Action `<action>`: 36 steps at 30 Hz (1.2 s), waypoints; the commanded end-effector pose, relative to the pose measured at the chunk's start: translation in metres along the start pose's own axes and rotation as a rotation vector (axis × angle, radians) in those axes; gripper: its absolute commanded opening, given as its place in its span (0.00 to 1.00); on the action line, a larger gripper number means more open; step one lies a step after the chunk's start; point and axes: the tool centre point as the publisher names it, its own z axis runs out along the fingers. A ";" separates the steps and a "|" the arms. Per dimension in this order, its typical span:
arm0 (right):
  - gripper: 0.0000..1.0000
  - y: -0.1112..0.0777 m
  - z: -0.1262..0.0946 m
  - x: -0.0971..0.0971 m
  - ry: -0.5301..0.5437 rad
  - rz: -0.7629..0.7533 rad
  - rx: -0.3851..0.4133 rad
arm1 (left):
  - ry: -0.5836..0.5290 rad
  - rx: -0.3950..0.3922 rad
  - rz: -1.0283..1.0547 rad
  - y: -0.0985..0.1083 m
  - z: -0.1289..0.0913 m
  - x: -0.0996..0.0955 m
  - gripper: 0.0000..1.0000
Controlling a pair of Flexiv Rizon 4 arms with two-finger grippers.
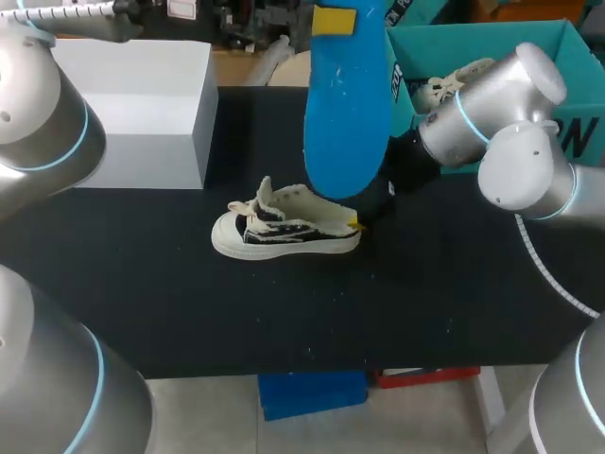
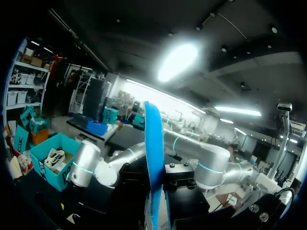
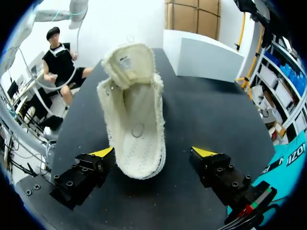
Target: Take the shoe out of the shoebox, open the shoe tongue, remove and reinsert the insole, then place the shoe into the shoebox
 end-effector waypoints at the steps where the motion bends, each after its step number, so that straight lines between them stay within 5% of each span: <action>1: 1.00 0.018 0.001 -0.001 -0.044 -0.020 0.438 | -0.003 -0.004 -0.002 -0.001 0.001 0.000 0.00; 17: 1.00 0.059 0.034 -0.005 -0.029 -0.112 0.712 | -0.003 -0.004 -0.002 -0.001 0.001 0.000 0.00; 25: 1.00 0.071 0.054 -0.006 0.005 -0.132 0.740 | -0.003 -0.004 -0.002 -0.001 0.001 0.000 0.00; 36: 1.00 0.065 0.067 -0.007 0.033 -0.110 0.715 | -0.003 -0.004 -0.002 -0.001 0.001 0.000 0.00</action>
